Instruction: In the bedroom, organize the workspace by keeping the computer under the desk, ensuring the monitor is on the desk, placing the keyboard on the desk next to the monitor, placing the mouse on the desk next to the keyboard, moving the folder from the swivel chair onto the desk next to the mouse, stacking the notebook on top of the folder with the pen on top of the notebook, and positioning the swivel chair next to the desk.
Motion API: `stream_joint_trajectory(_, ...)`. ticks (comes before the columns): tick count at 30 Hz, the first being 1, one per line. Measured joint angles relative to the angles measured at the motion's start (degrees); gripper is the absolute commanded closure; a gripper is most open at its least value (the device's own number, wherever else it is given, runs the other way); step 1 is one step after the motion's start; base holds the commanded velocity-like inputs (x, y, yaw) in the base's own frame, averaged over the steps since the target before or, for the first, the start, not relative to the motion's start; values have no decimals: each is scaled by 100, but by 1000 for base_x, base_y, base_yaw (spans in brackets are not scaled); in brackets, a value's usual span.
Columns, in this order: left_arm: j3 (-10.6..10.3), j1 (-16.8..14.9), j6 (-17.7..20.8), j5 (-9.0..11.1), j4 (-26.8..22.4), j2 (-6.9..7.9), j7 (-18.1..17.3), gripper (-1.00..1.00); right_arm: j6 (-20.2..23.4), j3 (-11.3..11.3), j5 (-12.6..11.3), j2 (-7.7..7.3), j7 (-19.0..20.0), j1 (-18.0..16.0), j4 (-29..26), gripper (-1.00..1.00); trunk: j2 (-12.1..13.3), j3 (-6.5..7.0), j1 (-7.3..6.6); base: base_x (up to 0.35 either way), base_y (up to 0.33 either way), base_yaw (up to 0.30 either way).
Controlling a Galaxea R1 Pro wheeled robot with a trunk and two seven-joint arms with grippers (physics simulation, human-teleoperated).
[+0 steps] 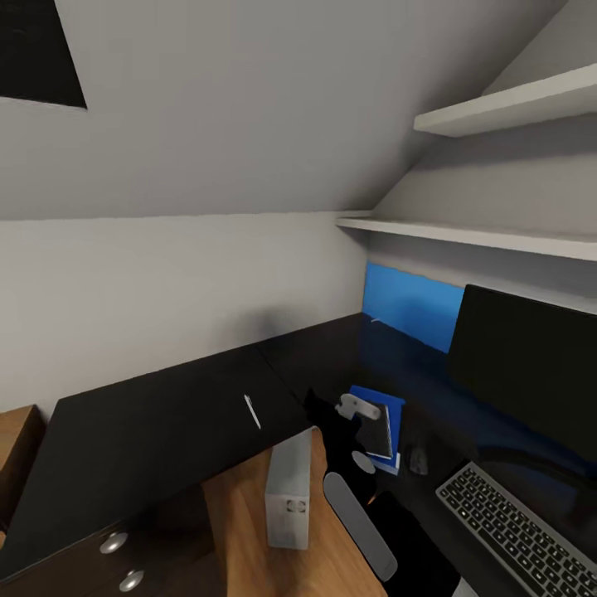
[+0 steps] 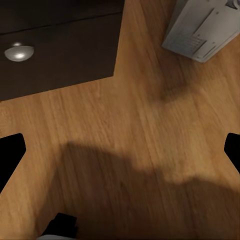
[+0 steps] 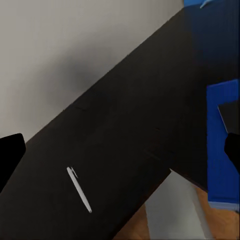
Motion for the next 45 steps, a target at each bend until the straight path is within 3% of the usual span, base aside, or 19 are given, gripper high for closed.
stream_joint_trajectory(4,0,0,0,0,3,2,5,-100,11,114,93,-60,-5,5,-24,-100,161,72,-88,0,0,0)
stream_joint_trajectory(12,16,0,0,8,11,16,24,-100,-1,250,150,-47,-16,5,-43,-100,162,72,-89,0,0,0)
stream_joint_trajectory(14,18,1,0,10,11,11,25,-100,-21,424,172,-40,-33,6,-38,-100,162,72,-89,0,0,163)
stream_joint_trajectory(26,23,1,16,4,24,26,17,-100,-5,453,203,-45,-33,6,5,-100,162,8,-88,0,0,176)
stream_joint_trajectory(34,29,1,-24,-7,852,28,-13,-100,-4,429,217,-56,-36,5,5,-100,162,-51,-88,0,0,159)
stream_joint_trajectory(37,26,1,-209,-13,1125,29,-11,-100,-4,429,217,-55,-37,5,5,-100,162,-73,-88,0,0,158)
stream_joint_trajectory(45,17,0,-1720,1,2629,-7,-9,-100,-3,422,218,-60,-44,4,-3,-100,162,-133,-88,0,0,158)
